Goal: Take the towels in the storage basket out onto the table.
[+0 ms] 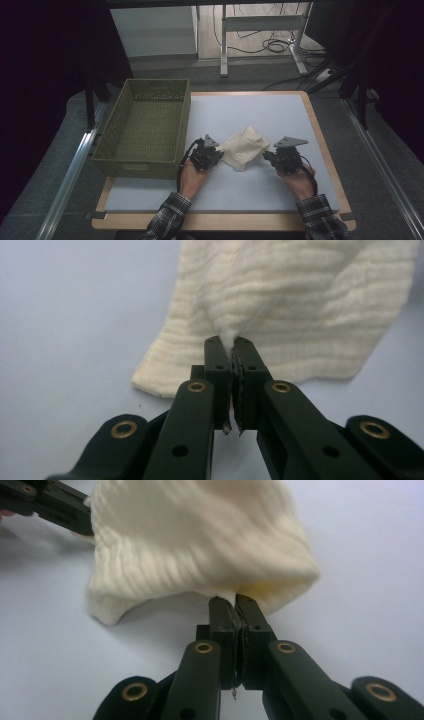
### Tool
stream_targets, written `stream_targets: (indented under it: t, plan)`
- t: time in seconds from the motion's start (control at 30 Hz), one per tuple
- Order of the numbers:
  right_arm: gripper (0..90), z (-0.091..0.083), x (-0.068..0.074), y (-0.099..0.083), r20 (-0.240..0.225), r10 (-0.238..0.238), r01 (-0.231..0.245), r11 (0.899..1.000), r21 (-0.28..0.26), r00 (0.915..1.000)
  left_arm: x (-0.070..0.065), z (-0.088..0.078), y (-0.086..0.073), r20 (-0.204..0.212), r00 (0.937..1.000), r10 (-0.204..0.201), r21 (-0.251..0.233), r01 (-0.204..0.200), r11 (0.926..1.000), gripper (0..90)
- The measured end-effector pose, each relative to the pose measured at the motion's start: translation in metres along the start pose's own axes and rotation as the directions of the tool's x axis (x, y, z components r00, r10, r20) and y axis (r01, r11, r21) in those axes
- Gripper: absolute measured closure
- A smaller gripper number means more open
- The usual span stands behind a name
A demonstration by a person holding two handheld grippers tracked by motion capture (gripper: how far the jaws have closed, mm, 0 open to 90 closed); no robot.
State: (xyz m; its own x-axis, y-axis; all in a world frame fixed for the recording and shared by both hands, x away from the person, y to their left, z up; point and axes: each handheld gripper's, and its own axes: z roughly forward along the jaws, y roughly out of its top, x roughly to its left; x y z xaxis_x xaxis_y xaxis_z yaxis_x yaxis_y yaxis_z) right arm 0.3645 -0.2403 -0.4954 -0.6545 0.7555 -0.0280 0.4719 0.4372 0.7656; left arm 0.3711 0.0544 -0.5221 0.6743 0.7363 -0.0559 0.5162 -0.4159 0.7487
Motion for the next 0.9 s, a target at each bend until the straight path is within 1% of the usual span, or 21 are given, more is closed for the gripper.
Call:
stream_targets:
  t: [0.07, 0.13, 0.17, 0.2, 0.23, 0.27, 0.3, 0.37, 0.4, 0.43, 0.47, 0.5, 0.53, 0.57, 0.6, 0.63, 0.7, 0.77, 0.8, 0.83, 0.9]
  plan:
    - [87.6, -0.013, -0.008, -0.002, 0.02, 0.008, -0.008, 1.0, -0.012, 0.9998, 0.0, -0.002, 0.002, -0.012, 0.9999, 0.004, -0.002, -0.004, 1.0, 87.2]
    - [87.6, -0.026, -0.017, -0.004, 0.045, 0.018, -0.017, 1.0, -0.021, 0.9988, 0.001, -0.003, 0.004, -0.024, 0.9997, -0.001, -0.001, 0.001, 1.0, 87.4]
    - [87.6, -0.034, -0.023, -0.006, 0.059, 0.028, -0.026, 0.999, -0.027, 0.9979, 0.002, -0.004, 0.005, -0.029, 0.9996, -0.001, 0.002, 0.001, 1.0, 87.5]
    - [87.6, -0.045, -0.032, -0.007, 0.076, 0.046, -0.043, 0.998, -0.042, 0.996, 0.003, -0.004, 0.006, -0.033, 0.9994, -0.003, 0.003, 0.003, 1.0, 87.5]
    - [87.6, -0.045, -0.032, -0.007, 0.076, 0.046, -0.043, 0.998, -0.042, 0.996, 0.004, -0.004, 0.006, -0.036, 0.9993, -0.009, 0.003, 0.009, 1.0, 87.5]
    - [87.5, -0.055, -0.041, -0.008, 0.086, 0.073, -0.068, 0.996, -0.059, 0.9936, 0.005, -0.004, 0.007, -0.037, 0.9992, -0.016, 0.005, 0.016, 0.9999, 87.4]
    - [87.5, -0.055, -0.041, -0.008, 0.086, 0.073, -0.068, 0.996, -0.059, 0.9936, 0.006, -0.003, 0.009, -0.045, 0.9988, -0.02, 0.008, 0.021, 0.9998, 87.4]
    - [86.9, -0.059, -0.05, -0.009, 0.093, 0.091, -0.086, 0.994, -0.062, 0.9915, 0.008, 0.001, 0.011, -0.047, 0.9983, -0.036, 0.025, 0.037, 0.999, 86.6]
    - [86.1, -0.058, -0.053, -0.01, 0.086, 0.103, -0.099, 0.994, -0.047, 0.991, 0.009, 0.004, 0.012, -0.042, 0.9982, -0.042, 0.037, 0.044, 0.9984, 83.5]
    - [84.9, -0.055, -0.056, -0.012, 0.091, 0.109, -0.106, 0.994, -0.033, 0.9899, 0.009, 0.006, 0.013, -0.042, 0.9984, -0.038, 0.044, 0.04, 0.9982, 76.6]
    - [83.1, -0.053, -0.059, -0.015, 0.097, 0.119, -0.117, 0.993, -0.027, 0.9881, 0.008, 0.007, 0.013, -0.039, 0.9986, -0.036, 0.047, 0.038, 0.9982, 71.6]
    - [81.1, -0.052, -0.06, -0.017, 0.098, 0.125, -0.123, 0.992, -0.022, 0.9873, 0.007, 0.006, 0.013, -0.038, 0.9988, -0.032, 0.048, 0.034, 0.9983, 69.1]
    - [78.4, -0.053, -0.061, -0.02, 0.089, 0.14, -0.139, 0.99, -0.025, 0.9861, 0.006, 0.005, 0.012, -0.037, 0.9989, -0.029, 0.043, 0.031, 0.9986, 65.6]
    - [76.2, -0.054, -0.06, -0.022, 0.085, 0.143, -0.141, 0.99, -0.03, 0.9861, 0.005, 0.004, 0.011, -0.032, 0.9991, -0.027, 0.038, 0.028, 0.9989, 62.6]
    - [72.6, -0.058, -0.058, -0.025, 0.093, 0.132, -0.13, 0.991, -0.031, 0.9869, 0.004, 0.0, 0.01, -0.037, 0.9989, -0.028, 0.034, 0.029, 0.999, 58.9]
    - [72.6, -0.058, -0.058, -0.025, 0.093, 0.132, -0.13, 0.991, -0.031, 0.9869, 0.004, 0.0, 0.01, -0.037, 0.9989, -0.028, 0.034, 0.029, 0.999, 57.8]
    - [70.2, -0.064, -0.055, -0.028, 0.099, 0.126, -0.124, 0.992, -0.028, 0.9871, 0.005, -0.003, 0.008, -0.035, 0.9987, -0.036, 0.028, 0.037, 0.9989, 56.6]
    - [68.7, -0.072, -0.054, -0.03, 0.1, 0.132, -0.129, 0.991, -0.041, 0.9861, 0.007, -0.004, 0.007, -0.03, 0.9984, -0.048, 0.027, 0.049, 0.9984, 54.9]
    - [67.4, -0.078, -0.051, -0.033, 0.086, 0.136, -0.133, 0.99, -0.045, 0.9869, 0.008, -0.001, 0.006, -0.033, 0.9983, -0.047, 0.035, 0.049, 0.9982, 54.4]
    - [67.4, -0.078, -0.051, -0.033, 0.086, 0.136, -0.133, 0.99, -0.045, 0.9869, 0.008, -0.001, 0.006, -0.033, 0.9983, -0.047, 0.035, 0.049, 0.9982, 53.6]
    - [67.2, -0.079, -0.046, -0.036, 0.064, 0.132, -0.13, 0.991, -0.038, 0.9892, 0.009, 0.003, 0.006, -0.043, 0.9981, -0.045, 0.043, 0.047, 0.998, 52.3]
